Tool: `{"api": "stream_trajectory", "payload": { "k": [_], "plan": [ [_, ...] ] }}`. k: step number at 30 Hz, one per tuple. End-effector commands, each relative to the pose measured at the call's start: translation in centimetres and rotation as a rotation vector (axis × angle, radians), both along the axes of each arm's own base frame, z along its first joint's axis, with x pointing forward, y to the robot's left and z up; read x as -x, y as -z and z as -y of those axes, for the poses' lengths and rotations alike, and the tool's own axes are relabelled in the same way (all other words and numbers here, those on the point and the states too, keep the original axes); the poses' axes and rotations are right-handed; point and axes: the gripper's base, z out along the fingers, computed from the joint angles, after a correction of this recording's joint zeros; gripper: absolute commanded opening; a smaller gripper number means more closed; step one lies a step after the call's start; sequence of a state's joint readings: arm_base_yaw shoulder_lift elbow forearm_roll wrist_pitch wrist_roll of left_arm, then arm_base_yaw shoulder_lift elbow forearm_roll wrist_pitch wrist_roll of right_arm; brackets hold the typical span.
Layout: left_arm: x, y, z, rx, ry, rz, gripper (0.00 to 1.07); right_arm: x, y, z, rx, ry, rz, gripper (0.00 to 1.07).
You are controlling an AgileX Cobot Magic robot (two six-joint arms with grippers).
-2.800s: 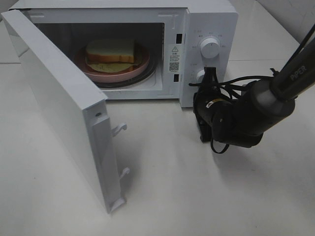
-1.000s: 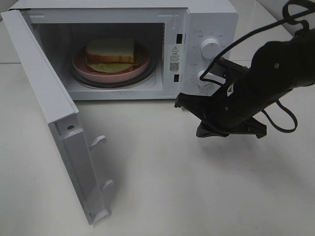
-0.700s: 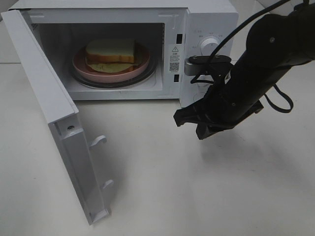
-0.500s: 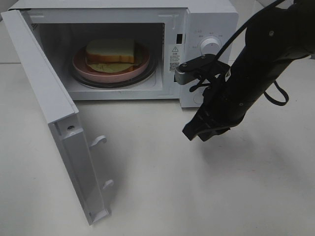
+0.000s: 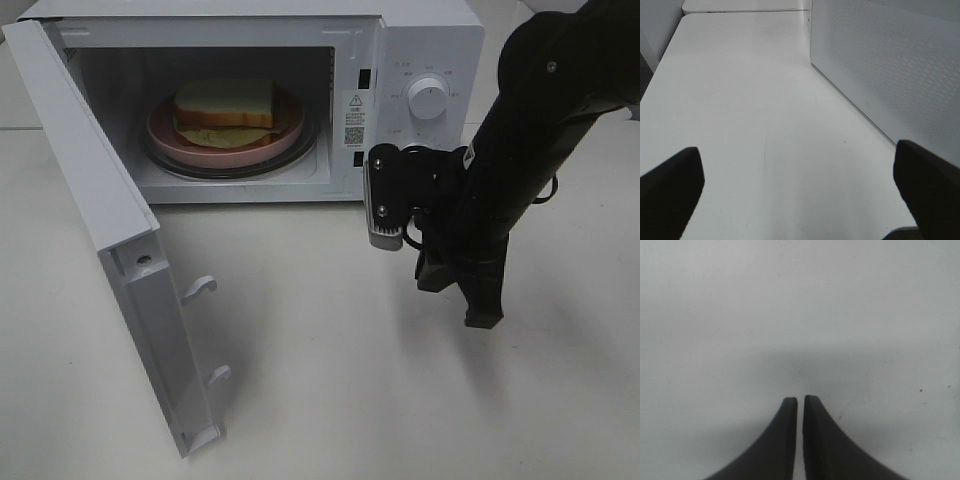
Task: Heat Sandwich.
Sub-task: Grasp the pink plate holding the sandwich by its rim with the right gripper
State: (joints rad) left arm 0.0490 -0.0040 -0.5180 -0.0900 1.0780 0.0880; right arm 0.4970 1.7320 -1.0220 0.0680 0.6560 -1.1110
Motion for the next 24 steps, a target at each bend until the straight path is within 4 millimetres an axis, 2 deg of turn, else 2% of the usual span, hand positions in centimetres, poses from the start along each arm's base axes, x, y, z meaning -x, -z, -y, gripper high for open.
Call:
{"api": "stream_trajectory", "payload": {
  "k": [1,6,8,9,10,11,12,13,14,15,17,18,20,24],
  "plan": [
    [0.1,-0.1,0.0,0.007,-0.002,0.018,0.98,-0.4,-0.8,0.3,0.048,-0.153,0.043,0.09],
    [0.1,-0.1,0.0,0.007,-0.002,0.018,0.98,-1.2,-2.1,-0.2,0.092,-0.219,0.103,0.15],
    [0.1,-0.1,0.0,0.007,-0.002,0.018,0.98,-1.3,-2.5,-0.6,0.115,-0.25,0.126,0.25],
    [0.1,-0.1,0.0,0.007,-0.002,0.018,0.98,-1.3,-2.5,-0.6,0.115,-0.25,0.126,0.25],
    [0.1,-0.1,0.0,0.007,-0.002,0.018,0.98,-1.4,-2.7,-0.9,0.12,-0.26,0.141,0.3],
    [0.1,-0.1,0.0,0.007,-0.002,0.018,0.98,-1.4,-2.9,-1.5,0.115,-0.266,0.168,0.43],
    [0.1,-0.1,0.0,0.007,-0.002,0.018,0.98,-1.5,-3.1,-1.7,0.107,-0.26,0.183,0.5],
    [0.1,-0.1,0.0,0.007,-0.002,0.018,0.98,-1.5,-3.3,-2.0,0.101,-0.257,0.196,0.56],
    [0.1,-0.1,0.0,0.007,-0.002,0.018,0.98,-1.5,-3.3,-2.0,0.101,-0.257,0.196,0.56],
    [0.1,-0.1,0.0,0.007,-0.002,0.018,0.98,-1.9,-3.9,-2.2,0.082,-0.222,0.214,0.69],
    [0.1,-0.1,0.0,0.007,-0.002,0.018,0.98,-2.1,-4.2,-2.4,0.067,-0.195,0.223,0.84],
    [0.1,-0.1,0.0,0.007,-0.002,0.018,0.98,-2.1,-4.2,-2.4,0.067,-0.195,0.223,0.84],
    [0.1,-0.1,0.0,0.007,-0.002,0.018,0.98,-2.1,-4.4,-2.4,0.061,-0.18,0.226,0.97],
    [0.1,-0.1,0.0,0.007,-0.002,0.018,0.98,-2.0,-4.3,-2.9,0.06,-0.2,0.238,0.99]
  ]
}}
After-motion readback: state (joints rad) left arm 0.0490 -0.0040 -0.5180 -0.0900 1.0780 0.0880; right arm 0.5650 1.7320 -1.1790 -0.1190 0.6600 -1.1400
